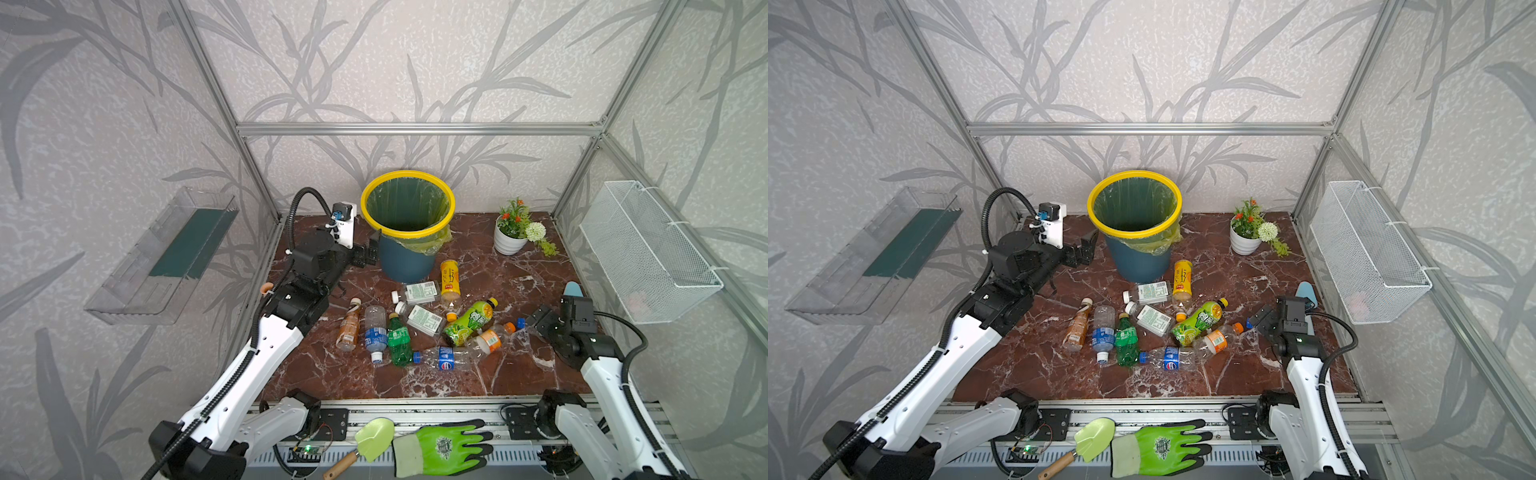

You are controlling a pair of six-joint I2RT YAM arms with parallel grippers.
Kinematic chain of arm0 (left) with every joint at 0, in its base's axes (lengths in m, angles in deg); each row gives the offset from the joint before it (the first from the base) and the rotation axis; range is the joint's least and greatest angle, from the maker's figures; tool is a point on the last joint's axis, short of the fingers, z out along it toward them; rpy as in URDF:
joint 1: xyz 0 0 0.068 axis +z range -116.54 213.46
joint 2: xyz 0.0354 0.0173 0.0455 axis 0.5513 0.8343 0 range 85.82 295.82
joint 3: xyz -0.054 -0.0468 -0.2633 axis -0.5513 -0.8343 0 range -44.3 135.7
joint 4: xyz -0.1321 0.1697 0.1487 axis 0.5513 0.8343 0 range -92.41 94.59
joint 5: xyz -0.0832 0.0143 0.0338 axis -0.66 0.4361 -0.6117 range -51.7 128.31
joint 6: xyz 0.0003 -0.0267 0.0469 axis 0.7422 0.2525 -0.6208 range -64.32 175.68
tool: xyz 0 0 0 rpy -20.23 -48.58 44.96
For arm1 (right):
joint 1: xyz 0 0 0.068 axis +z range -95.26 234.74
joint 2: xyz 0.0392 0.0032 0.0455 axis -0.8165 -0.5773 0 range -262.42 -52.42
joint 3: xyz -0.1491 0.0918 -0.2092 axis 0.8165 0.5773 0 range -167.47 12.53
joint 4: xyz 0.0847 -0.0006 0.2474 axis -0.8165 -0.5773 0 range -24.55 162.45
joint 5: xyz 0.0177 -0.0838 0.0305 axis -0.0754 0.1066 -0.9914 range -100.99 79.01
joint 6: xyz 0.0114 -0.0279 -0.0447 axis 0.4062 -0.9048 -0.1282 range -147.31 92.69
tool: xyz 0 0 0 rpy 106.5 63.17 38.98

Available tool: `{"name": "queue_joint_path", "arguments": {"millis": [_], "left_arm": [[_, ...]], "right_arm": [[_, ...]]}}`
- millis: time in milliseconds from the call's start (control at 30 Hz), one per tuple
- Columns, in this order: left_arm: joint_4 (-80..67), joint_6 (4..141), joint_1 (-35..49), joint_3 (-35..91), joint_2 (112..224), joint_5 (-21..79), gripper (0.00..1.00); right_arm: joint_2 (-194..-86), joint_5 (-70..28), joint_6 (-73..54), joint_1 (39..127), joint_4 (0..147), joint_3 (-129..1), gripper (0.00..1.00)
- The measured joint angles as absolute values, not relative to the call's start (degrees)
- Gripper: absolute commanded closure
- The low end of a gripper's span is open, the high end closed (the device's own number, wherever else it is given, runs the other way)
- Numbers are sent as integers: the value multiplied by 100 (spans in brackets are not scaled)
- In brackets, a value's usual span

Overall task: Throw the plastic bottles in the bin
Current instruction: 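Move the right gripper down to the second Pepsi bottle while the left arm withdraws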

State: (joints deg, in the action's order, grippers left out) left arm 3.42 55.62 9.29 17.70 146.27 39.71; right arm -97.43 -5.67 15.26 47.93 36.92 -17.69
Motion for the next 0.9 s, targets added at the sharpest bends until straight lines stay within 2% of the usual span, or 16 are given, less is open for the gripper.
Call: {"name": "queue_joint_path", "arguments": {"millis": [333,633,900], "left_arm": [[362,5512,929,1702,14751,3873,1],[359,5433,929,1614,14760,3849,1],[359,5411,929,1520,14637,3867,1]], "right_arm": [[-10067,-401,2035,4386,3843,-1714,1],[-10871,-418,1965,4231,4129,-1725,1],[-11459,-550,1803,4229,4667,-1776,10]]}}
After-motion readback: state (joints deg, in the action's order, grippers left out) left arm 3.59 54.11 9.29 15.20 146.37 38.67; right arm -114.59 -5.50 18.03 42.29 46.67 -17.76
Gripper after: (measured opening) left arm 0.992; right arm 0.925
